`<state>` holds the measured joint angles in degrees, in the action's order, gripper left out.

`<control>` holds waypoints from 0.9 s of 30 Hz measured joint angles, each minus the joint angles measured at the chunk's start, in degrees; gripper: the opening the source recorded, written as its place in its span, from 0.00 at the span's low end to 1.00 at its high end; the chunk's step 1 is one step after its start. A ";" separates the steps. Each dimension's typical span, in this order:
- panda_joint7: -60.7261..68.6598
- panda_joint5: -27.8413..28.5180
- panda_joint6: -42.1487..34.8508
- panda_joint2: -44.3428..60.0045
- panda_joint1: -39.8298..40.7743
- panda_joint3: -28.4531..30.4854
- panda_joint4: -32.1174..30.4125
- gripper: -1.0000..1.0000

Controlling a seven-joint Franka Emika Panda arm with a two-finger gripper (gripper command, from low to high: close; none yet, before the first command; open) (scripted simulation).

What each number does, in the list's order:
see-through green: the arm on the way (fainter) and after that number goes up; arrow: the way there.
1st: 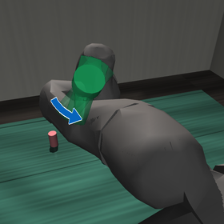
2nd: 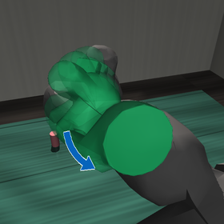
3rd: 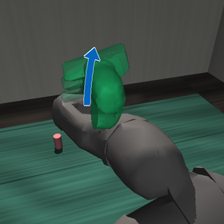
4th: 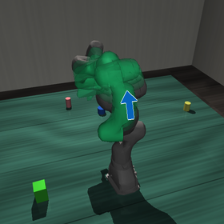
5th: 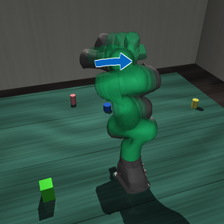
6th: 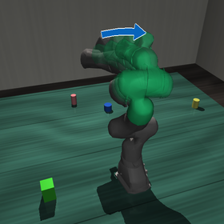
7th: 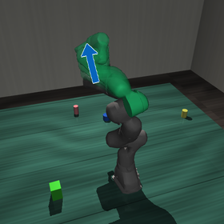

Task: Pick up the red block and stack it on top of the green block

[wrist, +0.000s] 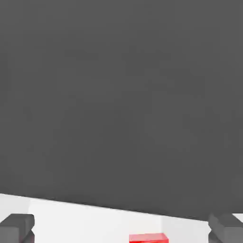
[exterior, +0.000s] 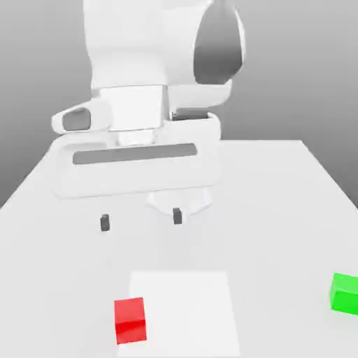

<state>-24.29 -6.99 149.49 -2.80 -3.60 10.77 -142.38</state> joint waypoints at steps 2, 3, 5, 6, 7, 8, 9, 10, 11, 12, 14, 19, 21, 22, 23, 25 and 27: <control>1.48 0.17 1.78 4.04 0.65 0.20 -1.05 0.50; 2.08 0.46 2.68 6.04 0.93 0.32 -1.57 0.50; 2.98 1.45 4.45 9.97 1.36 0.71 -2.63 0.50; 3.45 1.53 5.65 11.96 1.56 0.70 -2.85 0.50; 4.06 1.06 7.11 13.99 1.87 0.38 -2.79 0.50; 4.76 0.30 8.70 16.04 2.26 -0.13 -2.59 0.50; 5.47 -0.55 10.35 18.11 2.83 -0.85 -2.32 0.50; 6.18 -1.46 12.05 20.20 3.48 -1.68 -2.01 0.50; 6.83 -2.32 13.75 22.28 4.27 -2.64 -1.70 0.00; 6.83 -2.32 13.75 22.28 4.27 -2.64 -1.70 0.00; 6.81 -2.30 13.73 22.28 4.28 -2.65 -1.70 0.00; 6.44 -1.78 13.05 21.48 4.10 -2.37 -1.84 0.00; 5.01 0.17 10.12 17.88 3.49 -1.37 -2.43 0.00; 4.29 1.12 8.47 15.90 3.16 -0.84 -2.76 0.00; 3.70 2.04 6.86 13.99 3.04 -0.66 -3.06 0.00; 5.14 3.37 5.36 12.70 1.40 -2.34 -2.78 0.00; 7.55 4.44 4.44 12.31 -0.63 -4.83 -2.20 0.00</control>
<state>-16.74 -2.55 153.93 9.51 -4.23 5.94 -144.58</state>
